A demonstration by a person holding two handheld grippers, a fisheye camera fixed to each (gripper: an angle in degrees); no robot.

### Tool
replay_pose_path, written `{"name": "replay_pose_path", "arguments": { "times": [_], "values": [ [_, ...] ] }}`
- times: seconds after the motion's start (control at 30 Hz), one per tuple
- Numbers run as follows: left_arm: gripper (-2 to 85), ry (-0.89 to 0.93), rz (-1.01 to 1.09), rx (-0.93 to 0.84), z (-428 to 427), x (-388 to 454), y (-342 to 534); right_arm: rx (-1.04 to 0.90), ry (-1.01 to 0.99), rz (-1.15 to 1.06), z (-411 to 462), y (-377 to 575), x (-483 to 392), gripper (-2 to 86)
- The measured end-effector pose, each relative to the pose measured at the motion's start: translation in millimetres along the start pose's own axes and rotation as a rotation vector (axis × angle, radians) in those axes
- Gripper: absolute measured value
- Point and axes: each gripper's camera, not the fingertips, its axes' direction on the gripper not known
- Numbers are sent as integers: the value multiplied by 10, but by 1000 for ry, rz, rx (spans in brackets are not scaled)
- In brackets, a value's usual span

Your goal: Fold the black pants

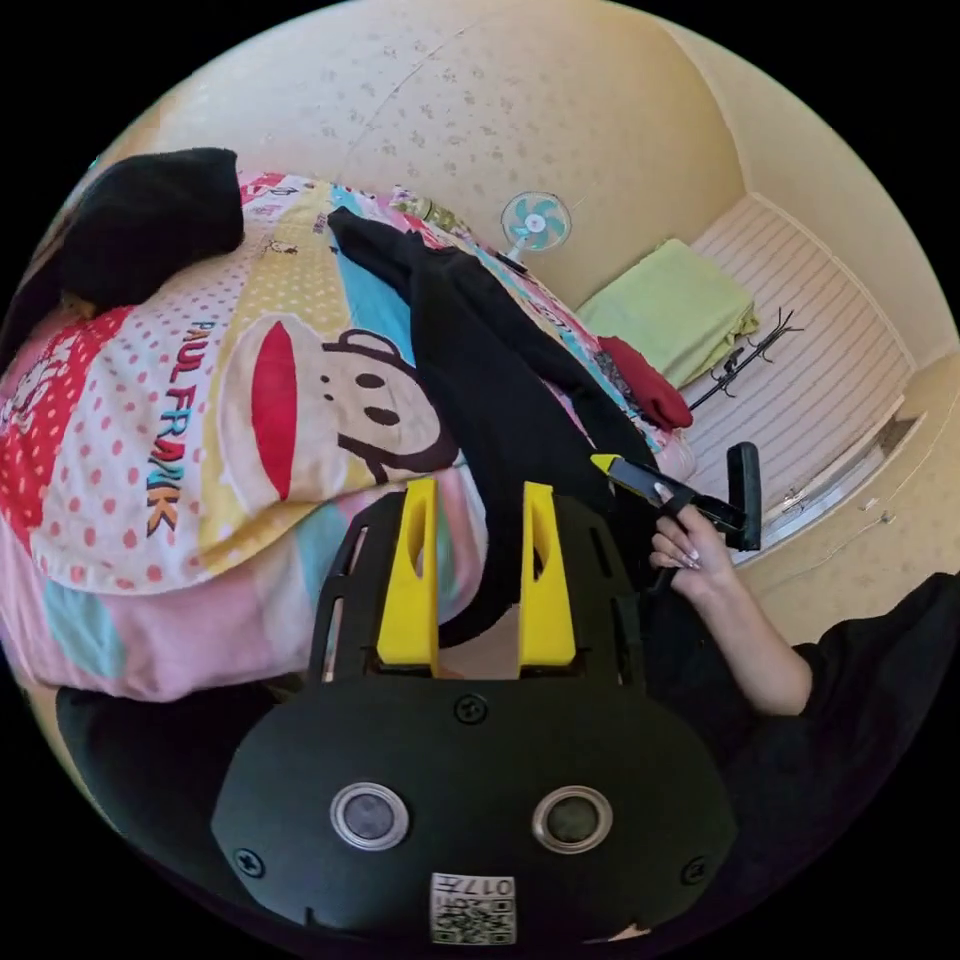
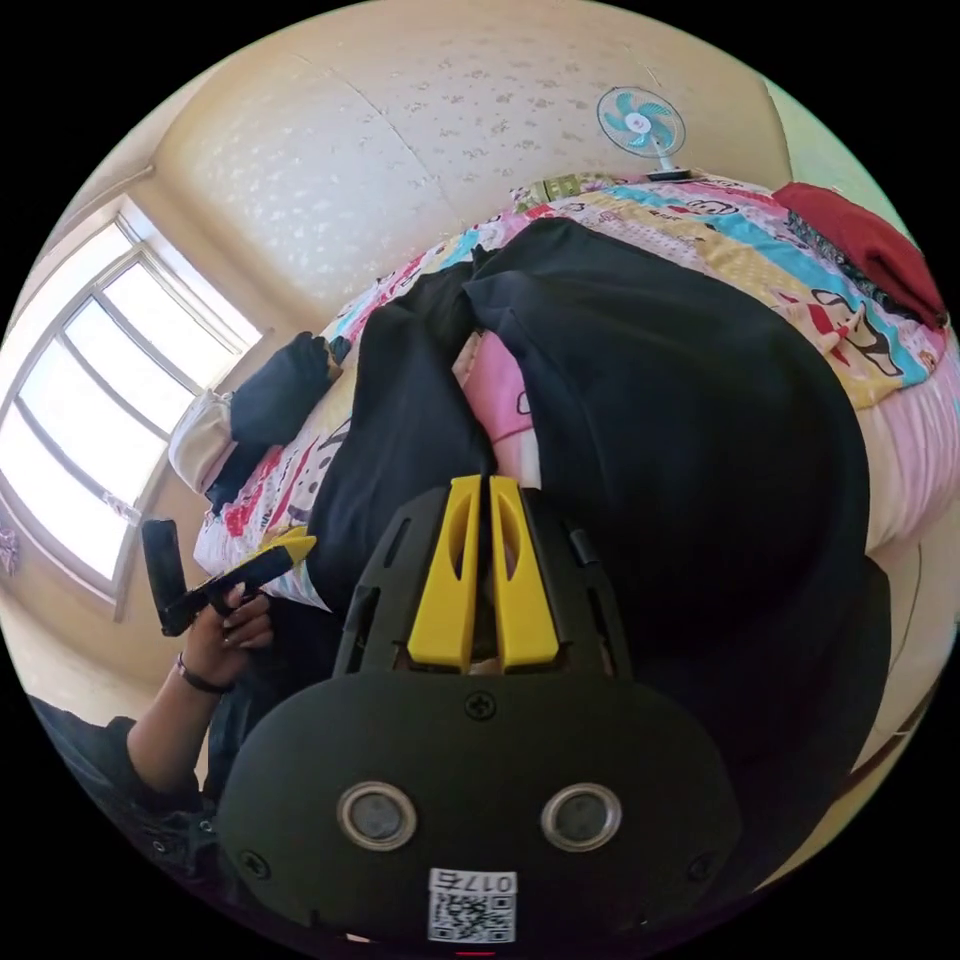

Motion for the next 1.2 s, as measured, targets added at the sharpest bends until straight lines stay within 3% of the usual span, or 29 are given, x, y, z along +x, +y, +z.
{"name": "replay_pose_path", "arguments": {
  "times": [0.1, 0.2, 0.3, 0.37, 0.43, 0.57, 0.7, 0.8, 0.9, 1.03, 1.13, 1.2],
  "values": [
    [98, -168, 69, -31, 78, 276, -43, -5, -32, 45, -75, -17, -9, 22],
    [31, -180, 203, -170, -106, 534, -85, -89, -155, -18, -255, -110, -185, 21],
    [29, -302, 126, -121, -687, 476, 3, -219, -329, -156, -409, -119, -527, 25],
    [34, -361, 51, -96, -1007, 300, 89, -279, -215, -227, -480, -30, -687, 33],
    [36, -358, -70, -161, -1219, -32, 194, -214, -119, -238, -669, -7, -607, 57],
    [46, -338, -232, -183, -1398, -393, 379, 18, 220, -30, -1257, -163, 58, 86],
    [59, -233, -225, -142, -1292, -321, 384, -64, 367, 110, -1286, -266, 671, 102],
    [65, -52, -94, -209, -850, 11, 160, -282, 270, 184, -999, -270, 1019, 82],
    [86, 131, 93, -264, -402, 605, -130, -208, 185, 186, -1370, -216, 848, 45],
    [149, 281, 342, -246, -6, 1597, -444, -111, -121, 134, -1906, -215, 455, 35],
    [168, 196, 420, -308, 368, 2090, -523, -162, -205, 67, -1946, -320, 194, 34],
    [133, 162, 360, -338, 533, 2151, -547, -220, -204, 25, -1873, -357, 76, 34]
  ]
}}
